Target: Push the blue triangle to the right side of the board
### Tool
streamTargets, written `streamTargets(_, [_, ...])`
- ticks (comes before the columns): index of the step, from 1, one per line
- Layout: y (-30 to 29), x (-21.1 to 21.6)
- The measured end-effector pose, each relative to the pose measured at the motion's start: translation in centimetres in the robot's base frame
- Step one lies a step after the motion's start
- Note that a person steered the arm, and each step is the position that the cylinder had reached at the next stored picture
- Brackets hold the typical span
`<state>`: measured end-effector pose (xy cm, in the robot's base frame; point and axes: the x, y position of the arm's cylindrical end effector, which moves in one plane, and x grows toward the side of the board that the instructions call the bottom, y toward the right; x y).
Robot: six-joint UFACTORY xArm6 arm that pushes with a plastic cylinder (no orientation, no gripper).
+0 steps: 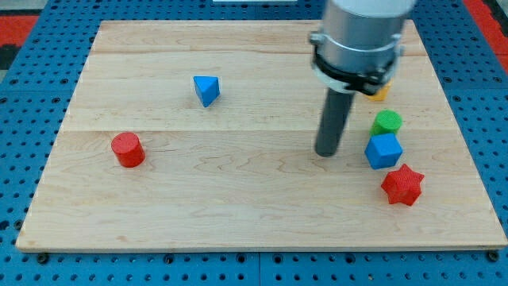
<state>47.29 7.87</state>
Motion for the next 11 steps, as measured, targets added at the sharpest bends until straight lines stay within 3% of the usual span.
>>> streamTargets(3, [-19.6, -5.5])
streamTargets(4, [-20.0, -8.8])
streamTargets(6, [-15.5, -10.6])
streamTargets(8, [-5.4, -10.6])
streamTargets(10, [-3.9, -13.1])
streamTargets(11, [0.9, -13.1])
